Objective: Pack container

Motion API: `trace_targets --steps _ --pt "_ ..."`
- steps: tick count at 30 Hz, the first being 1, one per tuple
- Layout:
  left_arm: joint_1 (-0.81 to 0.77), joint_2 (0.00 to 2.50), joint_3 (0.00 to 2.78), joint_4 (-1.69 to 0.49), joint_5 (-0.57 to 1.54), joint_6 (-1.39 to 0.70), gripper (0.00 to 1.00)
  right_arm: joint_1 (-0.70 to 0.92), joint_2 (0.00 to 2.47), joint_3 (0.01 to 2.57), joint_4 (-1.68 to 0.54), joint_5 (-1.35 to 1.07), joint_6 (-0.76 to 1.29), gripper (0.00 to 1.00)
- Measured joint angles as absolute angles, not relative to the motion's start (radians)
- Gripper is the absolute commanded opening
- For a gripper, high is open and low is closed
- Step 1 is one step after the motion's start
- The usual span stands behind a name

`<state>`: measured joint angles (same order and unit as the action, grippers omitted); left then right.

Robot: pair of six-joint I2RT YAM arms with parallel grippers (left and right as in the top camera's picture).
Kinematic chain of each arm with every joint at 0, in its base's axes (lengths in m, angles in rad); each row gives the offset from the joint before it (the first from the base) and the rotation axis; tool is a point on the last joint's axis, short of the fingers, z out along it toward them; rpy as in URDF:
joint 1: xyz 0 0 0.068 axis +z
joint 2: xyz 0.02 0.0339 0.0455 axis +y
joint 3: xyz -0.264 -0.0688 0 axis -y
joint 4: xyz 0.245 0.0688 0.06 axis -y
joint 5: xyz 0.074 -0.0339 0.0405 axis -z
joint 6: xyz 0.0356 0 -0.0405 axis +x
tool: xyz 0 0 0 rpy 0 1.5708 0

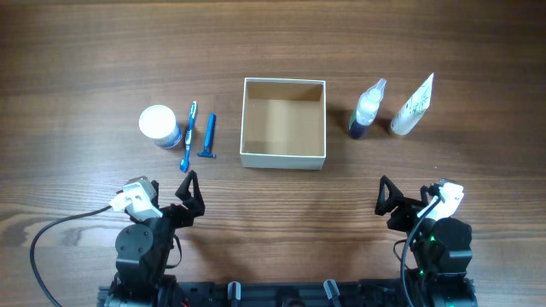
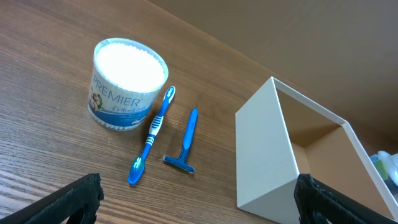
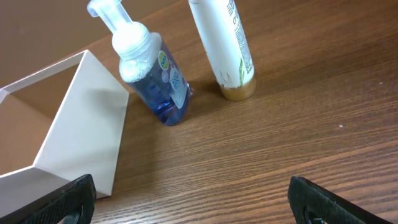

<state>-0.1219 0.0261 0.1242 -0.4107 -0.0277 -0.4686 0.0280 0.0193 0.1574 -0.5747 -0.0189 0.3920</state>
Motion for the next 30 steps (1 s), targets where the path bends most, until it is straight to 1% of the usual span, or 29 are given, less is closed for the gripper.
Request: trace_targets --steps 24,25,29,30 --pt "-0.122 0.026 0.124 -0.411 -0.028 -0.469 1.0 0.028 0.019 0.157 -0.575 -0.019 0.397 1.0" --pt "-0.122 0.026 0.124 -0.411 -0.028 -0.469 1.0 0.028 0.019 0.157 -0.569 -0.024 0.422 1.0" --pt "-0.122 0.026 0.124 -0.411 -0.028 -0.469 1.0 0.028 0.019 0.157 -0.559 -0.07 0.73 1.0" --pt "-0.122 0.026 0.124 -0.411 -0.028 -0.469 1.0 0.028 0.019 0.157 -0.538 -0.096 0.749 1.0"
